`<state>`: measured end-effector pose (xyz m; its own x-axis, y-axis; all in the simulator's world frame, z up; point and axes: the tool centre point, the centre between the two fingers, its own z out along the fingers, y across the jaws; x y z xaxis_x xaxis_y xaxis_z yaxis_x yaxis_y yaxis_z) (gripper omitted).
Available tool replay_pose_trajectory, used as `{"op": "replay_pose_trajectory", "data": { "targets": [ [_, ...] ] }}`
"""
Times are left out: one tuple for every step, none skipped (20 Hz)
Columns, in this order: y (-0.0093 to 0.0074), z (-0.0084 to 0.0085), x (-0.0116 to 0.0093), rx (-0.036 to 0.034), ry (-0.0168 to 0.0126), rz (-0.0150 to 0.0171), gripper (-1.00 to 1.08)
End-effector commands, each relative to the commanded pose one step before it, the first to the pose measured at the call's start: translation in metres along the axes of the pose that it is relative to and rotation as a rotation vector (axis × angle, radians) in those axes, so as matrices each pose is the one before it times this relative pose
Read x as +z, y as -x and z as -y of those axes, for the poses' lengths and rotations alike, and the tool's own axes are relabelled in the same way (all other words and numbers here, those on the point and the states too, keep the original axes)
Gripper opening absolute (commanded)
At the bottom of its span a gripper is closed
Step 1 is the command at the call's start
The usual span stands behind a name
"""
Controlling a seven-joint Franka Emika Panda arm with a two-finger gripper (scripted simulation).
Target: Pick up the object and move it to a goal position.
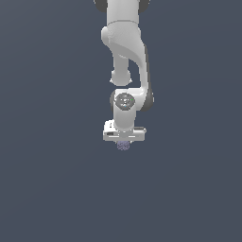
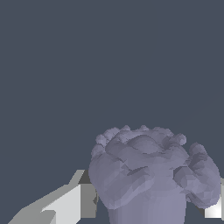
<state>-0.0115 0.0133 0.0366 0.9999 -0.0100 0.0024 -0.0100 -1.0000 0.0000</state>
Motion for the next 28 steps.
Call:
{"op": "replay_pose_trajectory", "data": {
  "targets": [
    [0.00083,0.00001,0.00131,-0.00005,0.00004,0.00238,-1.0],
    [0.0,0.0,0.0,0.0,0.0,0.0,-1.0],
    [0.0,0.0,0.0,0.0,0.0,0.0,-1.0],
    [0.0,0.0,0.0,0.0,0.0,0.0,-1.0],
    [-0.00082,-0.00002,-0.00122,0.00007,-0.00007,-0.00239,-1.0],
    [-0.00012,-0.00022,-0.00027,0.0,0.0,0.0,-1.0],
    [-0.00035,-0.00067,-0.00081,0.0,0.0,0.0,-1.0],
    [-0.00059,-0.00111,-0.00135,0.0,0.0,0.0,-1.0],
    [-0.00082,-0.00155,-0.00189,0.0,0.0,0.0,-1.0],
    [-0.00105,-0.00198,-0.00242,0.0,0.0,0.0,-1.0],
    [-0.00128,-0.00241,-0.00294,0.0,0.0,0.0,-1.0],
    [-0.00151,-0.00283,-0.00345,0.0,0.0,0.0,-1.0],
    [-0.00173,-0.00324,-0.00396,0.0,0.0,0.0,-1.0],
    [-0.00196,-0.00364,-0.00445,0.0,0.0,0.0,-1.0],
    [-0.0022,-0.00401,-0.00469,-0.00007,-0.00027,0.0004,-1.0],
    [-0.00239,-0.00442,-0.00541,0.0,0.0,0.0,-1.0],
    [-0.00261,-0.00479,-0.00587,0.0,0.0,0.0,-1.0],
    [-0.00282,-0.00514,-0.00631,0.0,0.0,0.0,-1.0],
    [-0.00301,-0.00545,-0.0067,0.0,0.0,0.0,-1.0],
    [-0.00317,-0.0057,-0.00701,0.0,0.0,0.0,-1.0],
    [-0.00337,-0.00586,-0.00689,-0.00013,-0.00038,0.00056,-1.0],
    [-0.00343,-0.00606,-0.00745,0.0,0.0,0.0,-1.0],
    [-0.00353,-0.00618,-0.00759,0.0,0.0,0.0,-1.0],
    [-0.00363,-0.00627,-0.0077,0.0,0.0,0.0,-1.0],
    [-0.00371,-0.00634,-0.00778,0.0,0.0,0.0,-1.0],
    [-0.00376,-0.00613,-0.00716,-0.00012,-0.00008,0.00068,-1.0],
    [-0.00344,-0.00576,-0.00705,0.0,0.0,0.0,-1.0],
    [-0.00323,-0.00532,-0.00651,0.0,0.0,0.0,-1.0]
  ]
}}
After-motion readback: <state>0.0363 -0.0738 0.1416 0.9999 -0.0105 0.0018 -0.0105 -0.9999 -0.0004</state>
